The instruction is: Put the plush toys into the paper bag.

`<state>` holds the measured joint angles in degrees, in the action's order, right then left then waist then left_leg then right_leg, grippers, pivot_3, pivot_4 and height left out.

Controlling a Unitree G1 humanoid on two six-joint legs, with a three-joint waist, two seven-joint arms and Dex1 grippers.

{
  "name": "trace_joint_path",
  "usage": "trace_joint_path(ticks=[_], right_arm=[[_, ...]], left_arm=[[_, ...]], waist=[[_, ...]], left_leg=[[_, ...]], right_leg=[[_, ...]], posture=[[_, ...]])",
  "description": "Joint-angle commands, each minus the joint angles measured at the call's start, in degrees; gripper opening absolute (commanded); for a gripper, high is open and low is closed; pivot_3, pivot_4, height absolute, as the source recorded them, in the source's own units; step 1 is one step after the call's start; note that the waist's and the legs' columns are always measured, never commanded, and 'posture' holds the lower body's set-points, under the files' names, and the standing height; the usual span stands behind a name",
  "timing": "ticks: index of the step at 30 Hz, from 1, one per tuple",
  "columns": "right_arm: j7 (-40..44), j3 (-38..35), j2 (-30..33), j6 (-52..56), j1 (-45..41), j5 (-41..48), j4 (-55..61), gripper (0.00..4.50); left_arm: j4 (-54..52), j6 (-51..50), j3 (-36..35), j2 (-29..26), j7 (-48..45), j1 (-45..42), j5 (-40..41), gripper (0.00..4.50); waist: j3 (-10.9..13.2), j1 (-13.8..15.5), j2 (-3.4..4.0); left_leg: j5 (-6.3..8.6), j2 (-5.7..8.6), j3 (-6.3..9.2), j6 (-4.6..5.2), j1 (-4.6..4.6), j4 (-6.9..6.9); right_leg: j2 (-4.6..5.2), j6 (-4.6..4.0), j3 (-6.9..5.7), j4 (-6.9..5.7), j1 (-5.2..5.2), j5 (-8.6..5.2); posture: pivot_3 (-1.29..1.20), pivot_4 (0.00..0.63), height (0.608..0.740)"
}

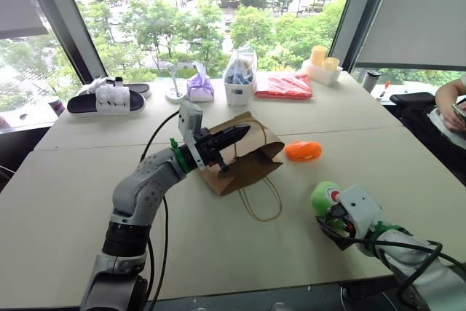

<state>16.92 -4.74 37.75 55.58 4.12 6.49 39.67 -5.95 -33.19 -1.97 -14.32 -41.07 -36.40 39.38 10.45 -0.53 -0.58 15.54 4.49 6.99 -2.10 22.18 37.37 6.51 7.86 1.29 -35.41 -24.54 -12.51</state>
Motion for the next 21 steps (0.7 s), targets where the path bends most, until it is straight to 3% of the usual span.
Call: trace_joint_path(ticks=[1, 6, 13, 21], right_arm=[[-0.9, -1.5, -0.4, -3.4, -1.3, -1.8, -1.1, 2.64], [-0.4, -1.4, -1.5, -5.2, -3.1, -1.3, -1.5, 0.06], [8.5, -1.4, -2.5, -1.7, -11.1, 10.3, 6.7, 0.06], [4.9, 11.8, -11.6, -6.4, -23.7, 7.2, -5.9, 0.06]], left_arm=[[-2.8, 0.5, -1.1, -0.5, 0.4, -1.7, 0.7, 0.0], [-2.3, 0.6, -1.4, -0.8, 0.8, -2.0, 0.5, 0.0], [-2.0, -0.6, -2.4, 0.0, 2.7, -3.4, 1.8, 0.0], [-3.1, -1.9, -1.8, 0.9, 3.1, -3.5, 3.1, 0.0]], waist=[[0.0, 0.0, 0.0], [0.0, 0.0, 0.0], [0.0, -0.1, -0.01], [0.0, -0.2, -0.03]], left_leg=[[0.0, 0.0, 0.0, 0.0, 0.0, 0.0], [0.0, 0.0, 0.0, 0.0, 0.0, 0.01], [0.0, -0.04, 0.03, 0.0, 0.0, -0.01], [-0.01, -0.01, 0.06, -0.01, -0.01, 0.01]], right_leg=[[0.0, 0.0, 0.0, 0.0, 0.0, 0.0], [0.0, 0.0, 0.0, 0.02, 0.01, 0.0], [-0.02, 0.0, -0.01, 0.03, 0.01, 0.0], [-0.03, 0.0, -0.03, 0.06, 0.04, 0.0]], posture=[[0.0, 0.15, 0.74], [0.0, 0.15, 0.74], [0.0, 0.15, 0.74], [0.0, 0.15, 0.74]])
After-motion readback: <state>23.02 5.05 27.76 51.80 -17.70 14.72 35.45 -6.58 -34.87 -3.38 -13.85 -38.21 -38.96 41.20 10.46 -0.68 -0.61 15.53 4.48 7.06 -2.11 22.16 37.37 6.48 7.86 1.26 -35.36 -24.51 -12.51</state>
